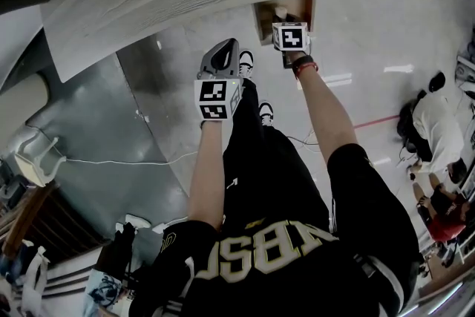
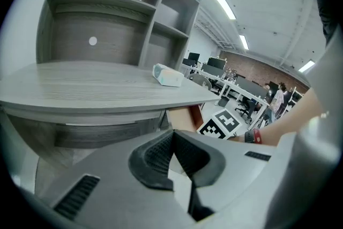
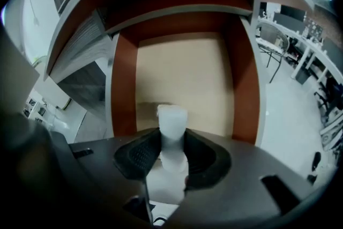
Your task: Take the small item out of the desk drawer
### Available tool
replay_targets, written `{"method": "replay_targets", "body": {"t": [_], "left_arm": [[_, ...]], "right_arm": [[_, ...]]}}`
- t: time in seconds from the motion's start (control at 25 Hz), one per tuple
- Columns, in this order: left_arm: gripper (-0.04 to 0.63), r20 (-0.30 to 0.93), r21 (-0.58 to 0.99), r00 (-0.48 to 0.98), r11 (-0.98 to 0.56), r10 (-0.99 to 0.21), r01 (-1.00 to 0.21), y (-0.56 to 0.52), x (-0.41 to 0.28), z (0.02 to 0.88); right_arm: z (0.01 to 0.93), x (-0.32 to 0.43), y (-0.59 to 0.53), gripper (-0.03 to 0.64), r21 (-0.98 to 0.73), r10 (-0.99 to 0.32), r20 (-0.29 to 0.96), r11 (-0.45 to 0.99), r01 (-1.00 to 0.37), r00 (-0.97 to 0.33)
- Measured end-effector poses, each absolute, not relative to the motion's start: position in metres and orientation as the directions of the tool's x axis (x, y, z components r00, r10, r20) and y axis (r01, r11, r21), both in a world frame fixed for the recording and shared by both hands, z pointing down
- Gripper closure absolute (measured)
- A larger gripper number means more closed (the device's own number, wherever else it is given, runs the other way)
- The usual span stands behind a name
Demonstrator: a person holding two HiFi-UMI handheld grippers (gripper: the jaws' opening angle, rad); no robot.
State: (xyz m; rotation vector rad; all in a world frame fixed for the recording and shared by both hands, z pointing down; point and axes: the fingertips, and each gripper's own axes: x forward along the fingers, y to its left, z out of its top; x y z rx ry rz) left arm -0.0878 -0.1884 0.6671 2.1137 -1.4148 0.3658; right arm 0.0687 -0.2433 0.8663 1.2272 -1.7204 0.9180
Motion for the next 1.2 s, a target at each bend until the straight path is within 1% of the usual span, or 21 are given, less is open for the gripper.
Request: {"method": "replay_targets", "body": {"t": [0.08, 0.24, 0.48, 0.6, 0.8, 1.2], "left_arm": [[0.583, 0.513, 0.299, 0.399, -0.278, -0.760, -0.913, -0.185, -0.088, 0.662], [0.583, 0.504, 0.295, 0.393, -0.274, -0.770, -0.915, -0.180, -0.089, 0.648], [0.581, 0.487, 0.302, 0.373, -0.248, -0.790, -0.920, -0.169, -0.095, 0.622], [0.581, 0.479, 0.303, 0.368, -0.243, -0.797, -0.922, -0.162, -0.095, 0.611], [0.581, 0.441, 0.355, 0.392, -0.245, -0.807, -0.902, -0.147, -0.092, 0.588], [0.583, 0.442, 0.284, 0.361, -0.254, -0.821, -0.925, -0.118, -0.089, 0.558]], "right_arm": [[0.854, 0.066, -0.248, 0.482, -0.119, -0.402, 0.888, 0.268, -0.956, -0.223], [0.829, 0.059, -0.240, 0.480, -0.164, -0.397, 0.875, 0.293, -0.942, -0.276], [0.788, 0.058, -0.220, 0.480, -0.162, -0.412, 0.863, 0.324, -0.932, -0.293], [0.777, 0.060, -0.209, 0.480, -0.192, -0.429, 0.843, 0.324, -0.926, -0.325], [0.743, 0.060, -0.195, 0.480, -0.234, -0.466, 0.802, 0.330, -0.915, -0.374], [0.663, 0.069, -0.170, 0.480, -0.236, -0.566, 0.729, 0.320, -0.918, -0.385]]}}
